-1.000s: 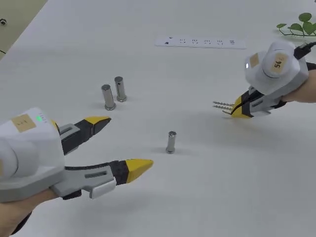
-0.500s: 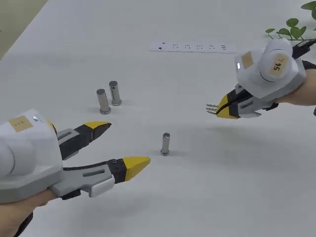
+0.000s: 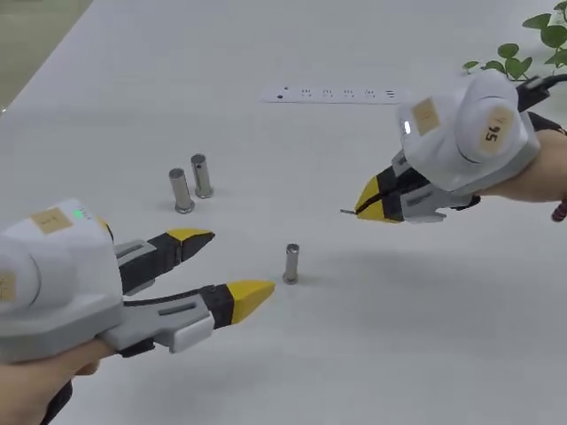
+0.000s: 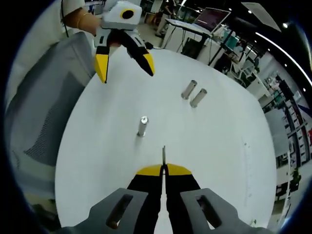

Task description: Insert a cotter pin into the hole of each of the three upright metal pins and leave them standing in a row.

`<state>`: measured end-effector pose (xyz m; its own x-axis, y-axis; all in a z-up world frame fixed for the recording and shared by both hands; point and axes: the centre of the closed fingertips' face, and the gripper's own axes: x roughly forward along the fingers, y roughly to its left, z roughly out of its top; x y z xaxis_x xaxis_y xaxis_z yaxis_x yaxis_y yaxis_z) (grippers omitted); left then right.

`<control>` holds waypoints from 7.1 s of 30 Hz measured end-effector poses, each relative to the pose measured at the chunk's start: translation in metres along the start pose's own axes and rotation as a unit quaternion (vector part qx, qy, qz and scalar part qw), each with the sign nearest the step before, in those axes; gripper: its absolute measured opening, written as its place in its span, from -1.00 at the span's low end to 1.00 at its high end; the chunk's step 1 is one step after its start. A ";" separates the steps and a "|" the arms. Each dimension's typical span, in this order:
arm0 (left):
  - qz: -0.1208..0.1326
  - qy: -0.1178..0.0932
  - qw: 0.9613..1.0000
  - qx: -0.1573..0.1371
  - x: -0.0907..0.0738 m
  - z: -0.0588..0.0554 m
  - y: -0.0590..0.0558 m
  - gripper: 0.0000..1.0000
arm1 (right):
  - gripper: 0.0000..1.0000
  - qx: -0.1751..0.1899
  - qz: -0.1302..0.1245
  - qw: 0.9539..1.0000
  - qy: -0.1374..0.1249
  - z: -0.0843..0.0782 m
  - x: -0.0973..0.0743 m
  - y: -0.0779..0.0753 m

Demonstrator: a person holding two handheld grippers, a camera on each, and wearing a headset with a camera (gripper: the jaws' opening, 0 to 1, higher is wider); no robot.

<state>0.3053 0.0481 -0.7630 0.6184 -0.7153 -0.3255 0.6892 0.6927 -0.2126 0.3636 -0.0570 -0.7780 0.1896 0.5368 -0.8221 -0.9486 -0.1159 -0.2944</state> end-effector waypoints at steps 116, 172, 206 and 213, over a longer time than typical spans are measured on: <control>-0.014 -0.019 0.966 -0.259 0.023 -0.006 -0.032 -1.00 | -0.78 0.007 0.001 0.998 -0.068 0.067 0.011 0.048; -0.194 0.030 0.980 -0.029 0.010 -0.010 -0.097 -1.00 | -0.81 0.218 0.279 0.923 -0.150 0.069 -0.014 0.120; -0.215 0.031 0.976 -0.003 0.006 -0.016 -0.107 -0.96 | -0.94 0.171 0.295 0.930 -0.135 0.068 -0.019 0.133; -0.192 0.025 0.981 0.011 0.008 -0.017 -0.098 -0.83 | -0.94 0.182 0.280 0.935 -0.119 0.068 -0.020 0.127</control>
<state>0.2359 -0.0236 -0.7608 0.2917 -0.9174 -0.2707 0.8765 0.3697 -0.3085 0.2222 -0.0253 -0.7656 -0.3825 0.6536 -0.6531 -0.9143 -0.1660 0.3694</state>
